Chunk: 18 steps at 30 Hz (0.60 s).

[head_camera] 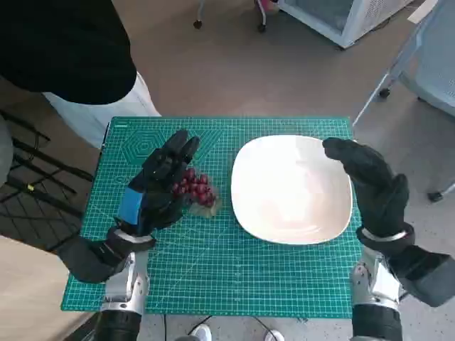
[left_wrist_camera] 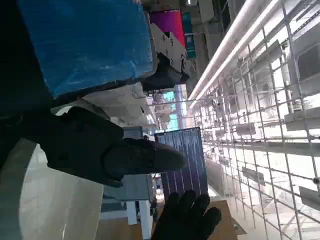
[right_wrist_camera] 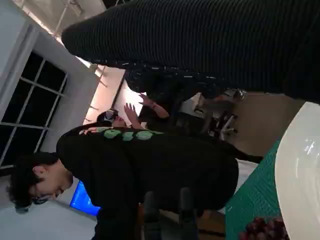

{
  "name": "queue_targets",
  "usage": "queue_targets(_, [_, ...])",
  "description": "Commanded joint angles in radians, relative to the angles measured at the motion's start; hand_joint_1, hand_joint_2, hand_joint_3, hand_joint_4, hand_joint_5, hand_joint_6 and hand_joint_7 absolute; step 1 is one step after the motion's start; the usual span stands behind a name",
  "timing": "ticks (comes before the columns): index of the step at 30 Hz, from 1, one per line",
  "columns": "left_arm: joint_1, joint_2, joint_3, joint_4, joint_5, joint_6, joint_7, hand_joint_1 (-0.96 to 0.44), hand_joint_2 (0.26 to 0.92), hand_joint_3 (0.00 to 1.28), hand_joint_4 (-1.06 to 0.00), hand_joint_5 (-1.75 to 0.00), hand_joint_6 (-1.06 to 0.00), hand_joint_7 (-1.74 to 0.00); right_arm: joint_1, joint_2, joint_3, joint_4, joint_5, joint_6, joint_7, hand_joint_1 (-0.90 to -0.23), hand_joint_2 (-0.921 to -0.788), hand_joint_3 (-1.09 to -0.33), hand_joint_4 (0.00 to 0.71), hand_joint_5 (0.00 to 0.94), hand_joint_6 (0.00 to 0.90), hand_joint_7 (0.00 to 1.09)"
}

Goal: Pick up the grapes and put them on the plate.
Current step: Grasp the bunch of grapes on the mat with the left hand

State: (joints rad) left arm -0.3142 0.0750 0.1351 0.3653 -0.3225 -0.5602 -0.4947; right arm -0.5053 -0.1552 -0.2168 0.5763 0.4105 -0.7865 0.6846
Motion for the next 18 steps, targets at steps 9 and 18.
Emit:
queue_targets(9, [-0.007,0.002,-0.002,0.000,0.005,-0.013,0.001,-0.47,0.921,0.27,-0.31,0.00,-0.40,0.00,0.008,-0.005,0.003,0.012,0.005,0.014,0.012,-0.535,-0.921,-0.593,0.185,0.000,0.036,0.30])
queue_targets(18, [-0.003,0.004,-0.002,-0.006,-0.002,-0.010,-0.006,-0.47,0.921,0.27,-0.31,0.00,-0.41,0.00,0.012,-0.006,0.004,0.006,0.008,0.020,0.013,-0.534,-0.921,-0.595,0.183,0.000,0.034,0.29])
